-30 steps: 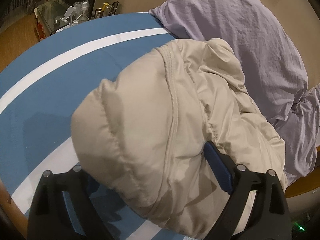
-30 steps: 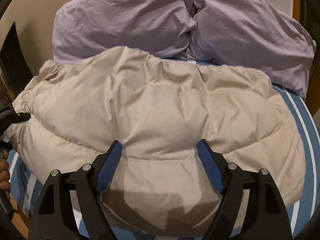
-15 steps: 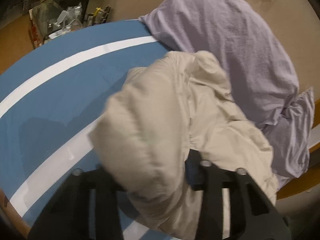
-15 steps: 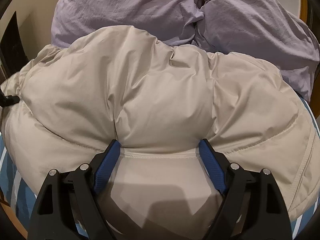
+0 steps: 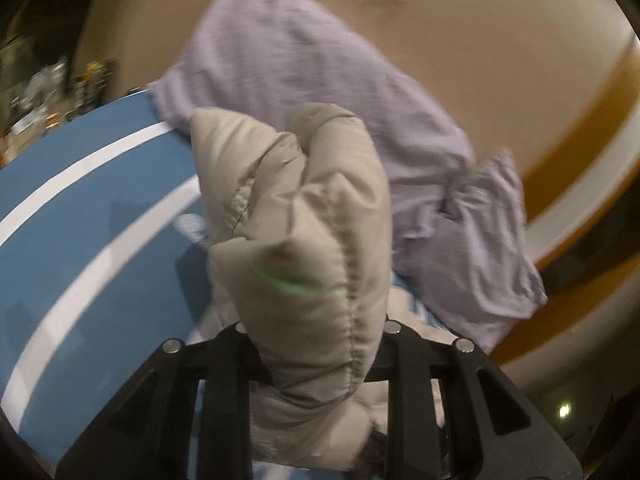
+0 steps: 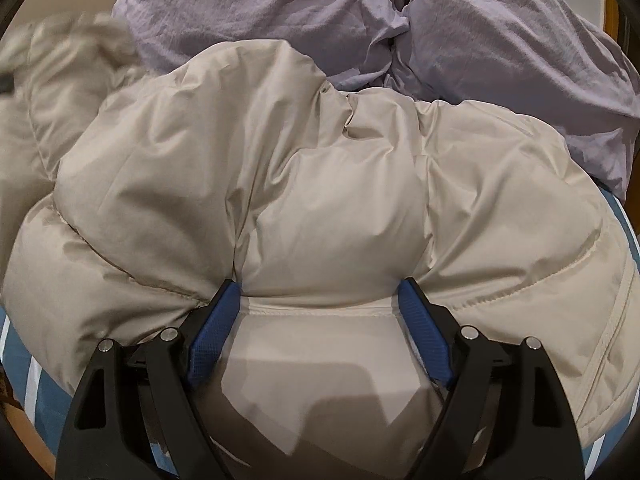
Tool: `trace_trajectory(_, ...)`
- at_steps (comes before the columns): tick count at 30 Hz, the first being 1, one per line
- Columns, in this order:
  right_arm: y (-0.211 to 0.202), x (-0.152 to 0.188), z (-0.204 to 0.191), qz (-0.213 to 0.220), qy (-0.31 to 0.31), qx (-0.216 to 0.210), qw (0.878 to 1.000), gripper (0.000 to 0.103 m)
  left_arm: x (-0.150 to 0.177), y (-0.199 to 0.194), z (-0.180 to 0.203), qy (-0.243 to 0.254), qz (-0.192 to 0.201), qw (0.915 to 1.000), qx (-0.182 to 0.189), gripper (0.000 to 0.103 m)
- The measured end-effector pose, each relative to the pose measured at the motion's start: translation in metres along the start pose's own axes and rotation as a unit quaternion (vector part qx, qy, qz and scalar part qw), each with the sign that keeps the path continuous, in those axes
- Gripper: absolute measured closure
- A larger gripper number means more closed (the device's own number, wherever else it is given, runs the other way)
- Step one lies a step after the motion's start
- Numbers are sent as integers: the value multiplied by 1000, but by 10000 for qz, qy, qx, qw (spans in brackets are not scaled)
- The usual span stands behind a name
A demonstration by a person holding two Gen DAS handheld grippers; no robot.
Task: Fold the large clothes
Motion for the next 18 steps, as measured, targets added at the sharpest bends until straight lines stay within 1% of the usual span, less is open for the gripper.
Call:
trace_trajectory(4,-1,-2,5,-86,-30,-117,9999,20,16,0,45,471,-169,9980,397,78)
trace_trajectory(8,-6,0,14,-114,-70,-215,9997,20,37,8,92,1025,-375,9918,666,78)
trace_trajectory(10,-11,3,19,-109,-83,-236,9996,20,49,15,114,1293,-507,9874,760,78)
trace_trajectory(13,-21,8,27,-57,-96,-274,9996,20,64,24,135,1562,-685,9818,834,78)
trace_trajectory(18,-44,19,39,164,-138,-125,9997,20,91,44,168,1942,-1040,9711,924,77)
Point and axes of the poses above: each gripper's, at about its wrist camera, not at the fingertips, and y roughly the way its jaws point, z to its right, x to its underside, the point moved 1 cm from there along y, roughly the way its jaws point, and after that the axes turned 7 degrees about -y, right-handed, at the moved point
